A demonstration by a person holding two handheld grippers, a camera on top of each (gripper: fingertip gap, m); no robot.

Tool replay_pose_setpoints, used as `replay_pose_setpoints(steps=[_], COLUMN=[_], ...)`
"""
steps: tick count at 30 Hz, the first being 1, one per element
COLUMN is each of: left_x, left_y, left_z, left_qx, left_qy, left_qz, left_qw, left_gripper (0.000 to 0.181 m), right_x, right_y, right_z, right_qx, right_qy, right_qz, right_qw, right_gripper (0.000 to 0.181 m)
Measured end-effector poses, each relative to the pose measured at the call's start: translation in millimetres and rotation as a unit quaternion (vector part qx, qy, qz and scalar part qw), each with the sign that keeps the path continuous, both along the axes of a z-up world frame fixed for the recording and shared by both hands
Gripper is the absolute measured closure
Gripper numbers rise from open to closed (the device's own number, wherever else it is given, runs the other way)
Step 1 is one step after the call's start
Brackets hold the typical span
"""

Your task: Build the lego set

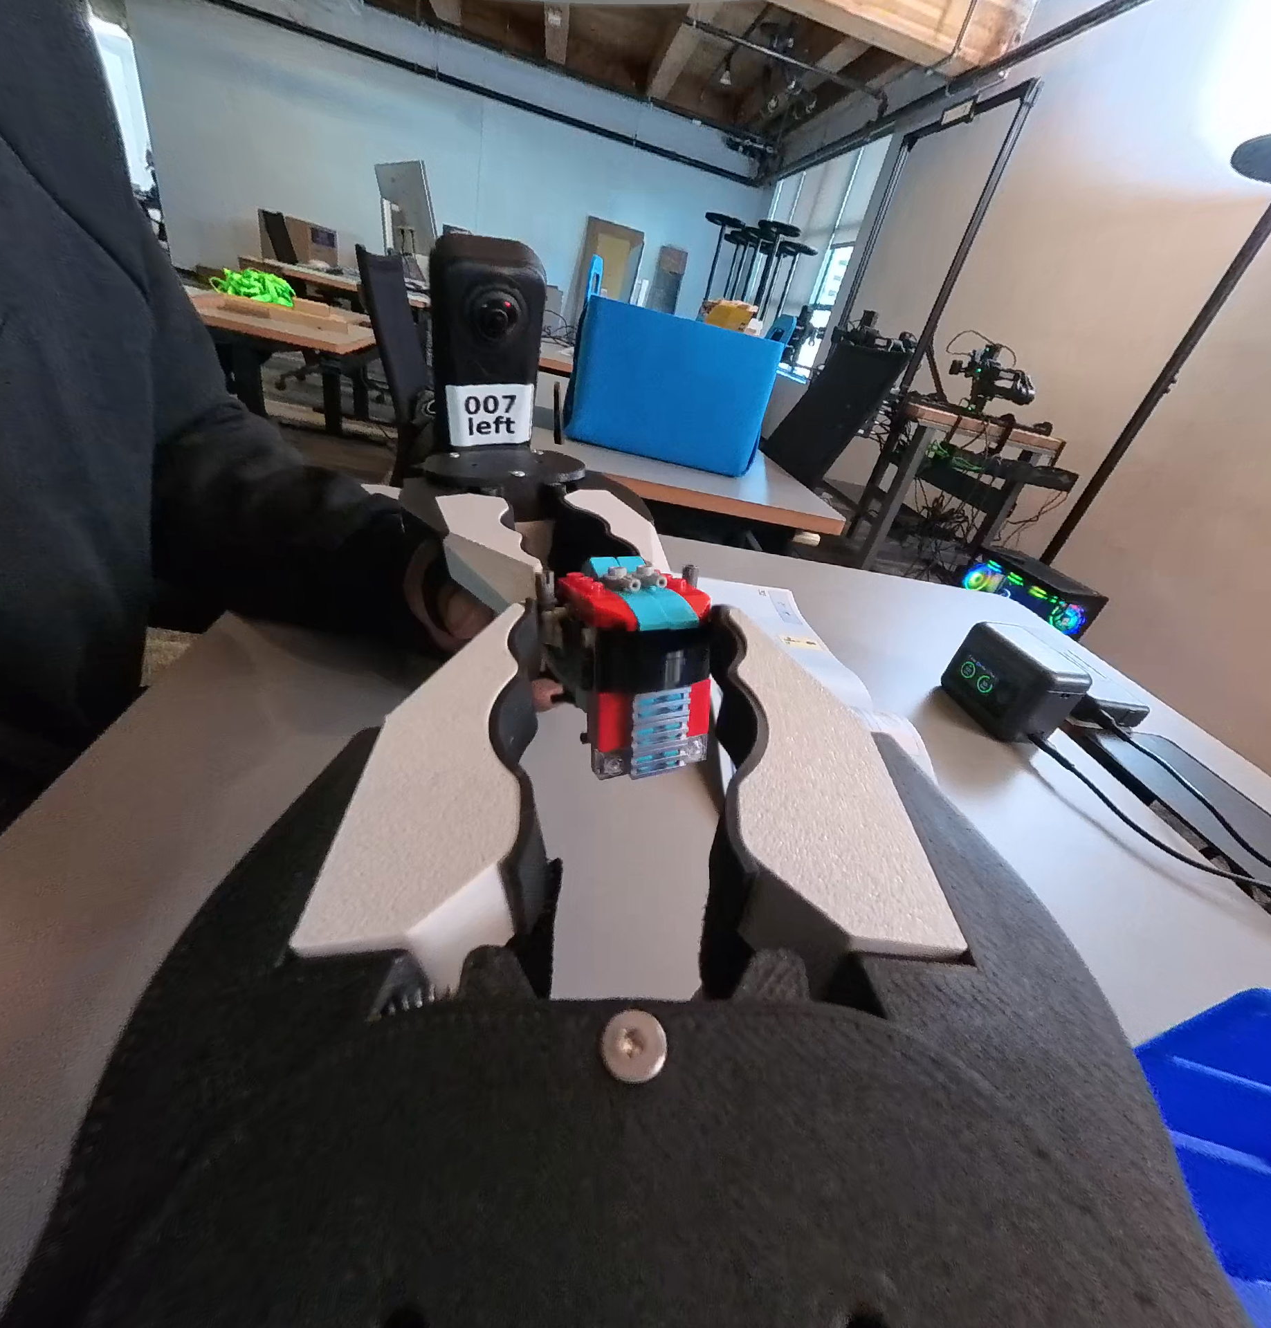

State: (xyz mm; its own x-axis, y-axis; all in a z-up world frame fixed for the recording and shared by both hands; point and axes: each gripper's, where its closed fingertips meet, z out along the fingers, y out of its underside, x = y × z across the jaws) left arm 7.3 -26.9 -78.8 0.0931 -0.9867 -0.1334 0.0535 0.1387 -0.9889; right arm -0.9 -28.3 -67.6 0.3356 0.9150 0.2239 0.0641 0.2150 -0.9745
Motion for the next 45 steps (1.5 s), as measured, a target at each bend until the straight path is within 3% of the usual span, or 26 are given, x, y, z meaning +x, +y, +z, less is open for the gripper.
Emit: replay_pose_setpoints(steps=[26,37,45], left_x=[-2.2,0.7,-0.5], left_y=[-3.3,10.0,12.4], left_z=[3.3,-1.9,1.4], left_qx=[0.040,0.030,0.021], left_qy=[-0.007,0.011,-0.002], left_qz=[0.009,0.041,0.047], left_qw=[0.999,0.999,0.999], left_gripper=[0.148,0.148,0.149], right_x=[-1.9,4.2,5.5], right_y=[-2.8,2.3,7.9], right_z=[4.5,4.8,3.9], right_qx=[-0.020,0.078,0.058], right_qy=[0.016,-0.042,-0.029], right_qz=[0.009,-0.048,-0.059], right_qw=[1.000,0.995,0.996], right_gripper=[0.134,0.130,0.136])
